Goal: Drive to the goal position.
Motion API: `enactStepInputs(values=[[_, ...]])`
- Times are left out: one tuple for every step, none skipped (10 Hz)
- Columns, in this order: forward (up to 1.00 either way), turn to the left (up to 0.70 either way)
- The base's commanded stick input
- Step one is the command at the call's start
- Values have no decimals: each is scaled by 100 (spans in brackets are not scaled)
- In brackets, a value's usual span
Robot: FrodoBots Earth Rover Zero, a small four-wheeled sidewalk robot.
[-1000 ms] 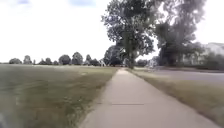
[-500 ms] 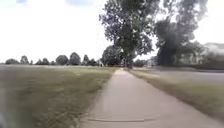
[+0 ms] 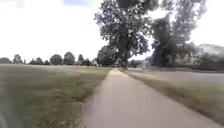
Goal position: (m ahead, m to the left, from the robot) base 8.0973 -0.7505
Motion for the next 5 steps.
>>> enactStepInputs(values=[[100, 0], [100, 0], [100, 0], [100, 0], [100, 0]])
